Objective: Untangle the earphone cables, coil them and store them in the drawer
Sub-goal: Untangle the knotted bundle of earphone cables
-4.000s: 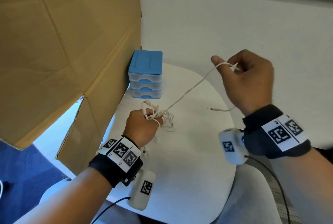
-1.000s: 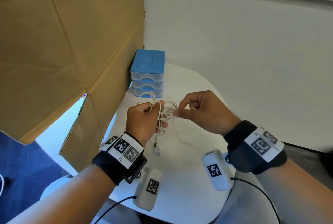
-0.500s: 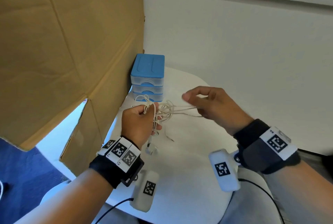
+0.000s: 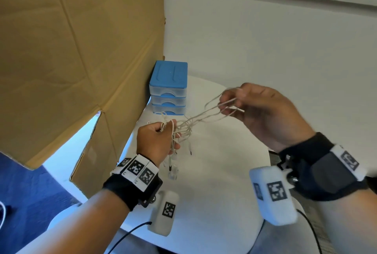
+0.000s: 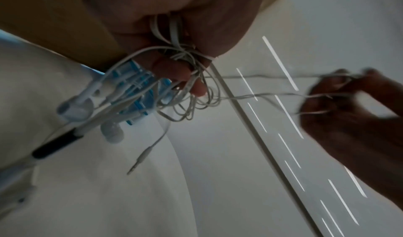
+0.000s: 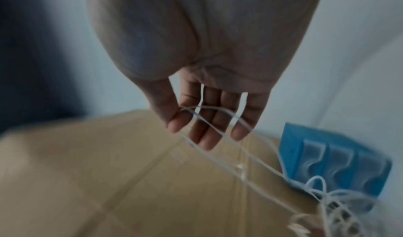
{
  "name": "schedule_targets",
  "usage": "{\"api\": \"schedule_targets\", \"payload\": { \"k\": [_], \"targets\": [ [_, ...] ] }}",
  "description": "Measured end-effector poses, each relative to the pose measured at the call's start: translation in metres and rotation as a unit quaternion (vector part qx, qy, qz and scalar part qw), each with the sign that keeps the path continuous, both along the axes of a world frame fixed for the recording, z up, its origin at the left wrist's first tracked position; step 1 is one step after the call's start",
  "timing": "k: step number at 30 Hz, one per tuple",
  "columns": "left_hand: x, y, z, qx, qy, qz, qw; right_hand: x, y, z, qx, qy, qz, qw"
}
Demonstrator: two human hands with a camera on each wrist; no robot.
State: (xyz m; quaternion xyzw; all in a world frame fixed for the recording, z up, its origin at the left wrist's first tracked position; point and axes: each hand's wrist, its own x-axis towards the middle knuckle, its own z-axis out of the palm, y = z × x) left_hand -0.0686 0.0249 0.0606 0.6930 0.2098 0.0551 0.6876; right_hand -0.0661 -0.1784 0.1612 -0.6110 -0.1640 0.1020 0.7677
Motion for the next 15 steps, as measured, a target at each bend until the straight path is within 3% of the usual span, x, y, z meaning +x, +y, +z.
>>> {"api": "schedule_targets", "payload": {
  "k": [2, 4, 6, 8, 12, 15],
  "targets": [
    [0.003, 0.003, 0.003, -0.013, -0.001, 0.012, 1.000, -0.005, -0.008, 0.011, 0.114, 0.062, -0.001, 0.992],
    [0.004, 0.004, 0.007, -0.017, -0.010, 0.015, 1.000, -0.005, -0.016, 0.011, 0.109, 0.101, -0.052, 0.988],
    [0.002, 0.003, 0.011, -0.019, -0.020, 0.015, 0.999, 0.002, -0.026, 0.001, 0.008, 0.108, -0.127, 0.986],
    [0.000, 0.002, 0.014, -0.019, -0.030, 0.013, 0.999, 0.009, -0.035, -0.013, -0.156, 0.090, -0.180, 0.967],
    [-0.002, -0.004, 0.019, -0.011, -0.052, 0.002, 0.999, 0.014, -0.041, -0.038, -0.458, 0.067, -0.119, 0.878],
    [-0.005, -0.009, 0.019, -0.002, -0.074, -0.014, 0.997, 0.011, -0.033, -0.050, -0.584, 0.042, -0.087, 0.806]
  ]
}}
